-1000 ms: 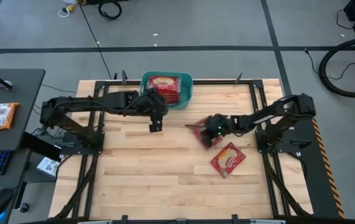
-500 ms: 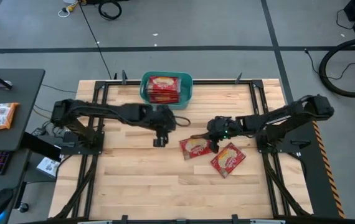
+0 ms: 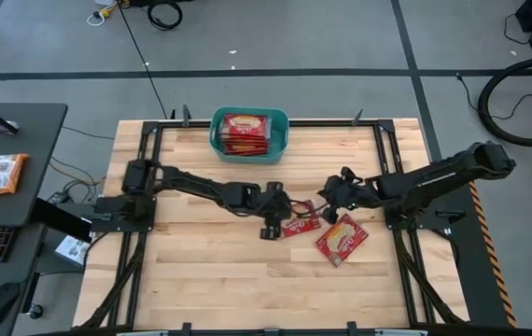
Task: Sort popcorn bags into baskets
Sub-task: Put the popcorn bag into the green bin
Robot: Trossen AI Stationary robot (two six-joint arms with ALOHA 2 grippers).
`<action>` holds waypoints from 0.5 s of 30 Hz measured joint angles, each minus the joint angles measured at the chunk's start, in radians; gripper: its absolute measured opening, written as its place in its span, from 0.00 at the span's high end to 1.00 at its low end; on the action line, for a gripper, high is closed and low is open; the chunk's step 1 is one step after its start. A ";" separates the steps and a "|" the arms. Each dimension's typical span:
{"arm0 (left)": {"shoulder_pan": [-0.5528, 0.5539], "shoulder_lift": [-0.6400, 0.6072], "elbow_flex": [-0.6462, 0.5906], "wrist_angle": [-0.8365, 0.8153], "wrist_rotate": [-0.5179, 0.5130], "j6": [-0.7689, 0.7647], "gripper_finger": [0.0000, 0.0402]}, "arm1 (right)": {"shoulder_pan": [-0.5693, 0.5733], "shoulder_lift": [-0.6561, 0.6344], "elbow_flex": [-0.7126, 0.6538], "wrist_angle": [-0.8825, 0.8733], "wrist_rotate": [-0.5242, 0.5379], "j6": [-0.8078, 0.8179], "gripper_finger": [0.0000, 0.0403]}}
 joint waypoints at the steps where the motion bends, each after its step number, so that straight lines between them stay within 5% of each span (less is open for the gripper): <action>1: 0.000 0.012 0.000 0.019 0.005 0.000 0.69 | 0.010 -0.011 0.000 0.007 0.022 0.004 0.98; 15: 0.000 0.112 0.006 -0.078 0.042 -0.035 0.69 | 0.078 -0.074 -0.003 -0.037 0.177 0.025 0.97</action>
